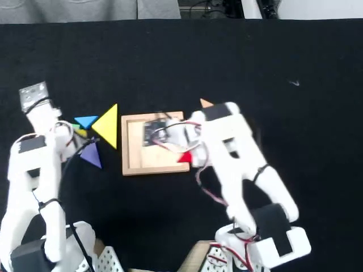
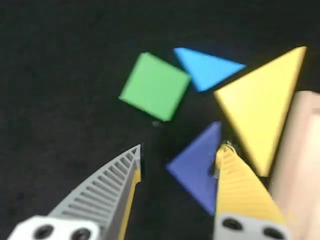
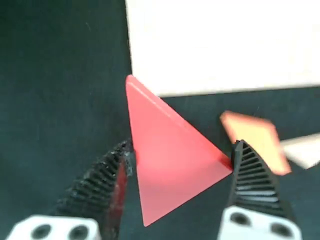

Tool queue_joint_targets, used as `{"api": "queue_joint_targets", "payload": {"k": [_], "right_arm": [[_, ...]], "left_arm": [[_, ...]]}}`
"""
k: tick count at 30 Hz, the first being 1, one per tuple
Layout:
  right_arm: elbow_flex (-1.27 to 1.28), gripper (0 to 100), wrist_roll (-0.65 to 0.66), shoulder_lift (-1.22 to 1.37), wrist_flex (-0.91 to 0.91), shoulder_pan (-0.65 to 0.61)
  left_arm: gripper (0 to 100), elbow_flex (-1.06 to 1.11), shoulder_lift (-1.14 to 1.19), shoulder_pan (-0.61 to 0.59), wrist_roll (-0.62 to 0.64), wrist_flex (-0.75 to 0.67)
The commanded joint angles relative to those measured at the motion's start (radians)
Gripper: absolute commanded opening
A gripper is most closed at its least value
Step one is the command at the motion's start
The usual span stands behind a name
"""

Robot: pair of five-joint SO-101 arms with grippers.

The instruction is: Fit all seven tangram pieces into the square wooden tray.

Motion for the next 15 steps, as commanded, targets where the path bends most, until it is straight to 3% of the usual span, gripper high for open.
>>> {"api": "queue_joint_targets", "payload": {"k": [1, 4, 8, 15], "right_arm": [[-0.119, 26.9, -0.068, -0.038, 0.018, -0.114], [-0.173, 26.9, -0.106, 0.002, 0.017, -0.184], [-0.274, 26.9, -0.160, 0.173, -0.021, -0.235], [-0.498, 26.9, -0.163, 0.461, 0.020, -0.238]], "left_arm": [[24, 0.022, -0.038, -0.097, -0.075, 0.002], [24, 0.067, -0.038, -0.183, -0.127, -0.025], [24, 0.177, -0.037, -0.280, -0.149, -0.175], [24, 0.205, -0.037, -0.300, -0.144, -0.222]]}}
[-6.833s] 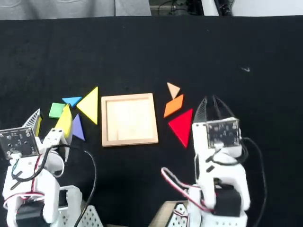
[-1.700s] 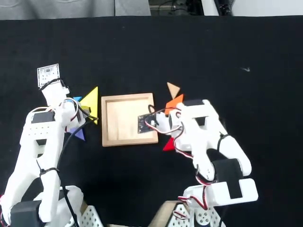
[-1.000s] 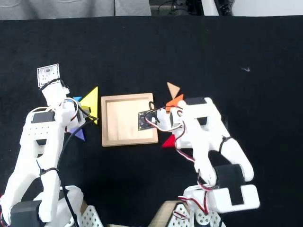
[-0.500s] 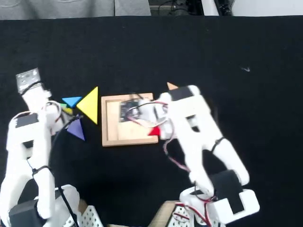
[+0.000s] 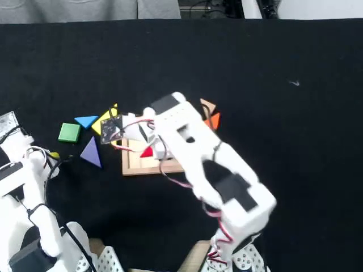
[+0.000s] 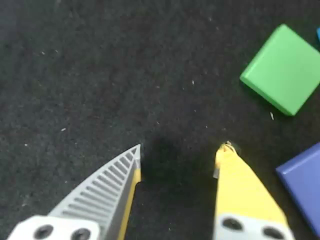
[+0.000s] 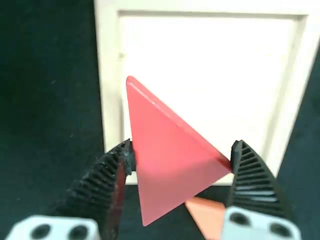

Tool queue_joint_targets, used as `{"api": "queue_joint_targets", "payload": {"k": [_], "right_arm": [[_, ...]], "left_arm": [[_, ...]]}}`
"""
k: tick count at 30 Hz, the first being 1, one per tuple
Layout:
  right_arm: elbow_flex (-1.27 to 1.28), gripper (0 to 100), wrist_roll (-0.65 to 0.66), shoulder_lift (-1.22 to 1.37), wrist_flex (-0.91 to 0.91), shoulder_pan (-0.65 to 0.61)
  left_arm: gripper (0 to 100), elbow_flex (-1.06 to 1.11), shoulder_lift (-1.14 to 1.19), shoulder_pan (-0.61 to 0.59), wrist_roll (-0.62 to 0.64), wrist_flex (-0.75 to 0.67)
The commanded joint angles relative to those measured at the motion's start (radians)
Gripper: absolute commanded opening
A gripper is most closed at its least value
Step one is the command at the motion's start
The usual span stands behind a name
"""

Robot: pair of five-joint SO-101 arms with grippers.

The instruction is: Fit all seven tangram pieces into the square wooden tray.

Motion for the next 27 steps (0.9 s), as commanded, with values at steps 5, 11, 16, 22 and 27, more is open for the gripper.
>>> {"api": "queue_joint_targets", "payload": {"k": [5, 11, 16, 22, 27], "right_arm": [[-0.186, 26.9, -0.015, 0.102, 0.029, -0.041], [-0.193, 26.9, -0.014, 0.163, 0.028, -0.063], [-0.193, 26.9, -0.014, 0.177, 0.025, -0.074], [-0.185, 26.9, -0.017, 0.179, 0.006, -0.103], [-0.176, 27.1, -0.064, 0.177, 0.006, -0.112]], "left_arm": [[24, -0.005, -0.028, -0.005, -0.006, -0.026], [24, -0.002, -0.028, -0.005, -0.006, -0.028], [24, -0.002, -0.028, -0.004, -0.006, -0.028], [24, -0.001, -0.028, -0.004, -0.006, -0.028], [24, -0.001, -0.028, -0.004, -0.006, -0.028]]}}
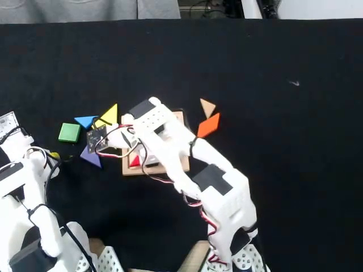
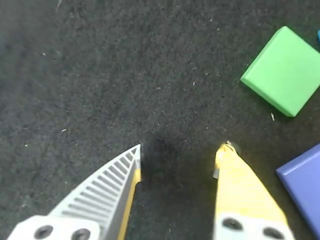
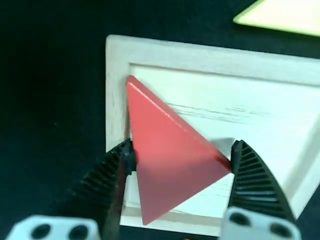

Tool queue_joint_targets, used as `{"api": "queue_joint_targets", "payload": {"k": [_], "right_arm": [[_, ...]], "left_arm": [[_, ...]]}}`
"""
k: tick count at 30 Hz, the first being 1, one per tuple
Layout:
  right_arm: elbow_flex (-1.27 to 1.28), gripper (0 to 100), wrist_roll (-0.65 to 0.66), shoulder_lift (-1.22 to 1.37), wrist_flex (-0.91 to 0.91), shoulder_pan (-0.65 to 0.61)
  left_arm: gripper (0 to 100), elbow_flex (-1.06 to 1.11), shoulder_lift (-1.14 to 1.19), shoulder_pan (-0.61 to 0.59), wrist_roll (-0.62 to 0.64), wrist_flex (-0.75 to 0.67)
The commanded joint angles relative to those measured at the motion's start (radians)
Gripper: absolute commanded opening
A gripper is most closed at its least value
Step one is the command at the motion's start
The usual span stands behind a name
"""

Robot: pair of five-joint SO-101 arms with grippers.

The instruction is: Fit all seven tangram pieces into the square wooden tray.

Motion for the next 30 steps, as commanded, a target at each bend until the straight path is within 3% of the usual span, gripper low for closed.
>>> {"api": "queue_joint_targets", "payload": {"k": [1, 6, 12, 16, 21, 26, 30], "right_arm": [[-0.042, 27.2, -0.029, -0.008, -0.014, -0.012], [-0.041, 27.5, -0.081, -0.008, -0.015, -0.012], [-0.030, 41.0, -0.094, -0.010, -0.014, -0.012], [-0.024, 40.8, -0.092, -0.015, -0.006, -0.026], [-0.108, 31.1, -0.095, -0.079, -0.012, 0.043], [-0.179, 2.4, -0.130, -0.059, -0.114, 0.114], [-0.182, 3.5, -0.180, 0.007, -0.198, 0.140]], "left_arm": [[24, -0.005, -0.028, -0.004, -0.005, -0.021], [24, -0.005, -0.028, -0.004, -0.005, -0.021], [24, -0.005, -0.028, -0.004, -0.005, -0.021], [24, -0.005, -0.028, -0.004, -0.005, -0.021], [24, -0.005, -0.028, -0.004, -0.005, -0.021], [24, -0.005, -0.028, -0.004, -0.005, -0.023], [24, -0.005, -0.028, -0.004, -0.005, -0.023]]}}
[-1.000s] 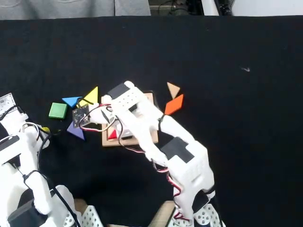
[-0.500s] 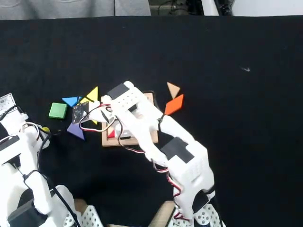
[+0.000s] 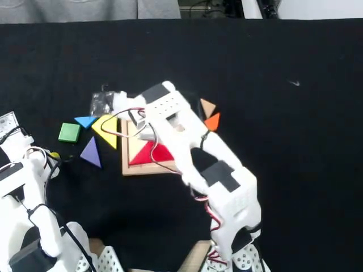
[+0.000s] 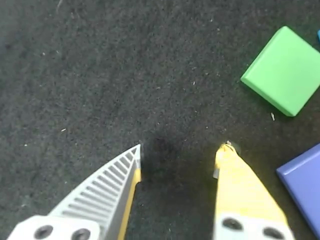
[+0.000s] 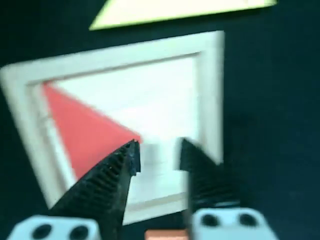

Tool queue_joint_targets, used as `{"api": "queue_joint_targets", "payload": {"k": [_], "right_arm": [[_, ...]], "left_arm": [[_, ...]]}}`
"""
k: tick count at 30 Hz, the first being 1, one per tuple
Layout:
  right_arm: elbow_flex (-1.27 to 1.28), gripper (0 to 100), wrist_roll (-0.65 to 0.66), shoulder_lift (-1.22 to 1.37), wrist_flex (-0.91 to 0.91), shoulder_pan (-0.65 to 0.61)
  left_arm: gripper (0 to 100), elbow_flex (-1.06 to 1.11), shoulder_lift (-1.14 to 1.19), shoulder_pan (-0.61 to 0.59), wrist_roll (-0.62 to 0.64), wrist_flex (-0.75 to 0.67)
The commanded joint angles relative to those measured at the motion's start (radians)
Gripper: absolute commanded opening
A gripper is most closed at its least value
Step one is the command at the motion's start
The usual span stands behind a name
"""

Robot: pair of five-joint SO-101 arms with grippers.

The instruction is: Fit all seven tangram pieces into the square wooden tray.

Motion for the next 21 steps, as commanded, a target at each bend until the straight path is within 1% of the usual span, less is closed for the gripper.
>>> {"api": "queue_joint_targets", "payload": {"k": [1, 3, 15, 21], "right_arm": [[-0.054, 2.5, -0.026, 0.027, -0.064, 0.034], [-0.056, 1.0, -0.025, 0.051, -0.064, 0.029], [-0.028, 1.1, -0.025, 0.077, -0.038, 0.028], [-0.028, 1.1, -0.023, 0.077, 0.046, 0.012]], "left_arm": [[24, -0.005, -0.028, -0.004, -0.005, -0.023], [24, -0.005, -0.028, -0.004, -0.005, -0.023], [24, -0.005, -0.028, -0.004, -0.005, -0.023], [24, -0.005, -0.028, -0.002, -0.005, -0.023]]}}
